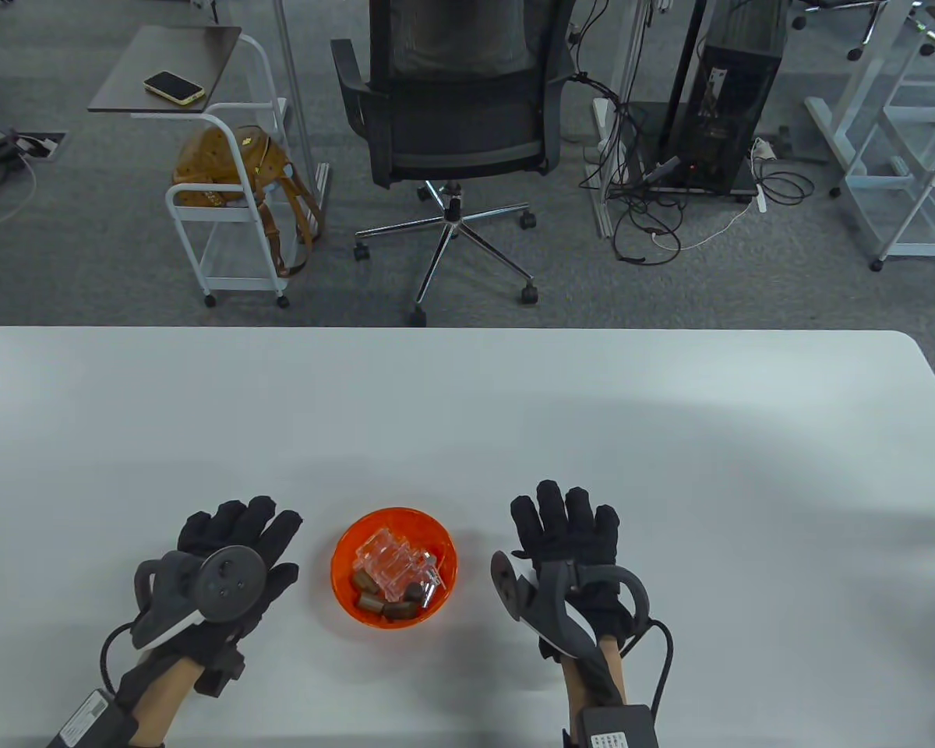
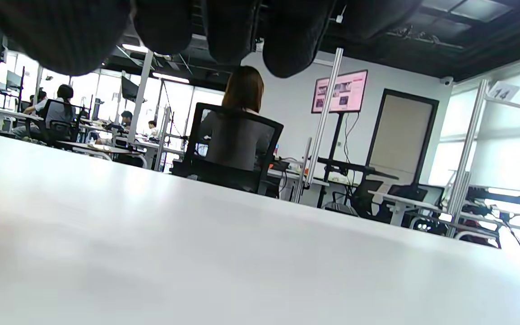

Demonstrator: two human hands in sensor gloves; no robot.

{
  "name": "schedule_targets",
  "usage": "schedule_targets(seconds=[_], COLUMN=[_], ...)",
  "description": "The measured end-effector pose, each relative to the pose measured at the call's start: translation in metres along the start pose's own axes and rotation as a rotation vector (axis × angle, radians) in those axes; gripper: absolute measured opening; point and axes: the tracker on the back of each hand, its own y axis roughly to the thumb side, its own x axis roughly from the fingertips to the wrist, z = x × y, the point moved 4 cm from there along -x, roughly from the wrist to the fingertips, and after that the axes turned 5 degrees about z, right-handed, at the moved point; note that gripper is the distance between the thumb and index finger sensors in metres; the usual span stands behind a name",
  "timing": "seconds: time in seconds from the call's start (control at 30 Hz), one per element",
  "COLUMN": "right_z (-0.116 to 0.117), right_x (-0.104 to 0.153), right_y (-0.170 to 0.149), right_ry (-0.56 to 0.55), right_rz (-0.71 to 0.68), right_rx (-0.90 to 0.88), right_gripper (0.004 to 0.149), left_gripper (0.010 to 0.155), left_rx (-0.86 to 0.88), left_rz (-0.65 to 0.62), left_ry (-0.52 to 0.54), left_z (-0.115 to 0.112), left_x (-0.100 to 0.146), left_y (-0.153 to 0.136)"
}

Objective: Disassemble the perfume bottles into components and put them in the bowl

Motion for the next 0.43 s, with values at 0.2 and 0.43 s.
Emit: schedule_targets(seconds=[0.2, 0.43], right_z=[0.0036, -0.0003], right_x=[-0.0049, -0.0042], right_y=[0.0011, 0.0059], right_ry=[0.025, 0.035], right_rz=[0.022, 0.01], right_rx=[-0.022, -0.064], right_gripper=[0.071, 0.071], left_gripper=[0.067, 0.067], left_rx=[0.018, 0.024], left_rz=[0.011, 0.028], left_ry=[-0.013, -0.049], left_z=[0.0001, -0.0054], left_x=[-0.0036, -0.0053], left_y=[-0.0014, -0.0068])
